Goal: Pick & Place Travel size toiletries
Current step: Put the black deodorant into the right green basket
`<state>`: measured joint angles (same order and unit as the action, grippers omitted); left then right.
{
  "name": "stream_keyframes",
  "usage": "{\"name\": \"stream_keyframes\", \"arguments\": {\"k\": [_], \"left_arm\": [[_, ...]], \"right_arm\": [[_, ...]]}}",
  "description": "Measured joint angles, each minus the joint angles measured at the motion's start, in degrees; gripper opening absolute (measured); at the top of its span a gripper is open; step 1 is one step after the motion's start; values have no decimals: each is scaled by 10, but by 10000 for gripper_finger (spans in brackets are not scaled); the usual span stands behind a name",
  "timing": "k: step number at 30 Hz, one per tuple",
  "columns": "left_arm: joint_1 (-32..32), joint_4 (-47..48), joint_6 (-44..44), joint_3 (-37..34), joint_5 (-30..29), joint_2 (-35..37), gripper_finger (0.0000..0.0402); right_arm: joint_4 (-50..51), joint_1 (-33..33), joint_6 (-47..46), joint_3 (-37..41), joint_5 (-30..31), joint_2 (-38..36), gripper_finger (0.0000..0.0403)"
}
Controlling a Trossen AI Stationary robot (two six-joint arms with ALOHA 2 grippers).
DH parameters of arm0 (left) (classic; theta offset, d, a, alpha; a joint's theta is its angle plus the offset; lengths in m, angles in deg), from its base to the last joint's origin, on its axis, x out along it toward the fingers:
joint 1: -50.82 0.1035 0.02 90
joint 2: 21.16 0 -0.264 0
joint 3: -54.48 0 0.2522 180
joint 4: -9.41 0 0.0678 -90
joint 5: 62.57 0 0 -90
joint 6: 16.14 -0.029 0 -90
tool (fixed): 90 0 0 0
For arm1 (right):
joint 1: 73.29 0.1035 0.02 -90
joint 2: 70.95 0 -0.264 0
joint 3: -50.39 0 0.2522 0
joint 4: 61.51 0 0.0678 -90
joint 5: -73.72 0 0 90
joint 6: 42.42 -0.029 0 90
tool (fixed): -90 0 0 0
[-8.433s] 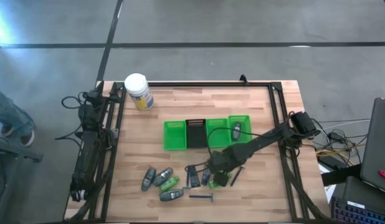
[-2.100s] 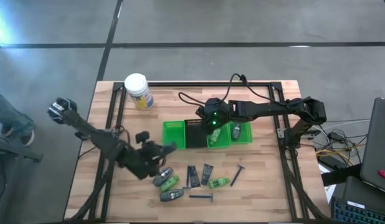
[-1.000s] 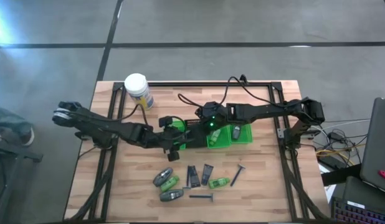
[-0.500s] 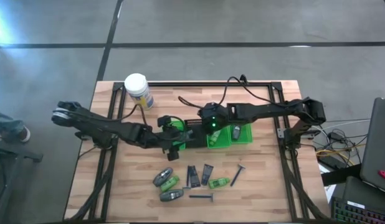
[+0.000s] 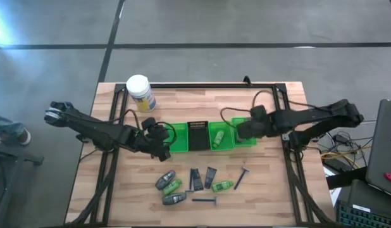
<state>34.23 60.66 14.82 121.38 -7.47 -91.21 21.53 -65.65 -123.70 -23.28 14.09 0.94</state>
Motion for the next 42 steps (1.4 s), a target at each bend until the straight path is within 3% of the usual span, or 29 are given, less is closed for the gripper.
{"name": "stream_keyframes", "arguments": {"k": [6, 15, 24, 30, 32, 35, 38, 42], "left_arm": [[2, 6, -16, 0, 0, 3, 290], [4, 49, 22, -5, 83, 3, 290], [-6, 37, 96, -76, 297, -3, 291], [-36, -36, 206, -102, 422, -35, 312], [-60, -65, 247, -98, 429, -42, 327], [-93, -60, 314, -83, 391, -62, 349], [-91, -61, 371, -77, 368, -89, 364], [-91, -66, 408, -51, 398, -140, 369]], "right_arm": [[-59, 23, -99, 97, 69, 45, 212], [-152, 22, -40, 121, 51, 88, 252], [-109, 24, -7, 99, 13, 32, 302], [-88, 33, 0, 79, 7, -10, 336], [-81, 33, 0, 75, 8, -14, 347], [-80, 33, 3, 75, 9, -14, 360], [-80, 33, 6, 76, 9, -6, 365], [-82, 33, 16, 76, 8, 3, 366]]}}
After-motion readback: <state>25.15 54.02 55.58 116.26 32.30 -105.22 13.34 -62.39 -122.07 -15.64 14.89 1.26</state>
